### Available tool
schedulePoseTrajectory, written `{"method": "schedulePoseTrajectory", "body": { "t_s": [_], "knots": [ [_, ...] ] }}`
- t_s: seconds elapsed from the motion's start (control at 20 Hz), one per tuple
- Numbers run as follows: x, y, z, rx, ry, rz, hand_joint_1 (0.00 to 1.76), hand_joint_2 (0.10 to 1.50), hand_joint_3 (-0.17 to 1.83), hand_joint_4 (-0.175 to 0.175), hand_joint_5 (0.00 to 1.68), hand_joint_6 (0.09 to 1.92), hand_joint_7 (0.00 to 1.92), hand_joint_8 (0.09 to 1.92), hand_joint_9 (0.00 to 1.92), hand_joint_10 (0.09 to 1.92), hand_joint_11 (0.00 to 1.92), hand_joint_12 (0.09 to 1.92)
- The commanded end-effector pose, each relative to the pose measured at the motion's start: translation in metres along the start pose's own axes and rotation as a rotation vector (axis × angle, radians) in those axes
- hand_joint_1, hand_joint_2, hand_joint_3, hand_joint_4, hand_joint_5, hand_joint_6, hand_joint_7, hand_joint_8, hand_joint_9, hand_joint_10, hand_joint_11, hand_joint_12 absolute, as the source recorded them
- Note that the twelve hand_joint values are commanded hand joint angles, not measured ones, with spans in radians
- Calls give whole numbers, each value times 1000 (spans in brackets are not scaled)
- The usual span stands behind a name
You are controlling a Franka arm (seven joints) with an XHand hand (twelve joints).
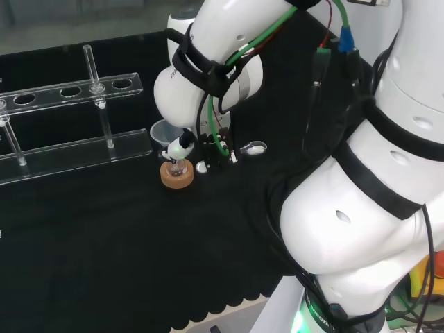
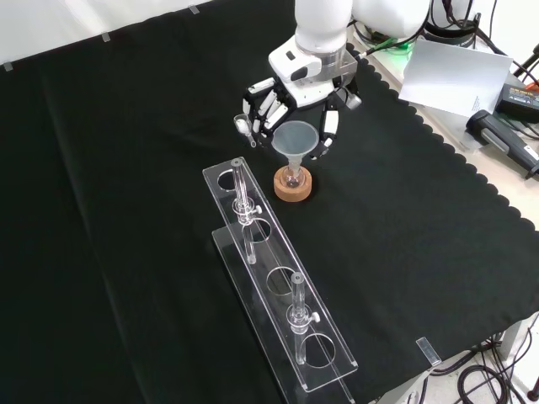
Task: Place the funnel on the round-bottom flask.
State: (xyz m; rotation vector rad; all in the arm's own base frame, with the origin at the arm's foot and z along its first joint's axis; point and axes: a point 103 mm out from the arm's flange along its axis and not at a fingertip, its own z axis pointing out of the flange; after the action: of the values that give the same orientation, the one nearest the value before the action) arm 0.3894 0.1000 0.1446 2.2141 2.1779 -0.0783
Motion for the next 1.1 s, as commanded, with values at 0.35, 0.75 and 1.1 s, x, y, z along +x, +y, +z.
{"method": "schedulePoseTrajectory", "body": {
  "t_s": [0.35, 0.75, 1.1],
  "knots": [
    [-4, 0, 3, 42, 3, -6, 743, 478, 605, 17, 542, 175, 846, 314, 647, 404, 0, 1174],
    [-4, 0, 3, 42, 11, -4, 732, 484, 583, 12, 521, 103, 821, 305, 620, 427, 0, 1156],
    [-4, 0, 2, 39, 13, -5, 729, 486, 579, 11, 522, 92, 811, 301, 615, 431, 0, 1154]
  ]
}}
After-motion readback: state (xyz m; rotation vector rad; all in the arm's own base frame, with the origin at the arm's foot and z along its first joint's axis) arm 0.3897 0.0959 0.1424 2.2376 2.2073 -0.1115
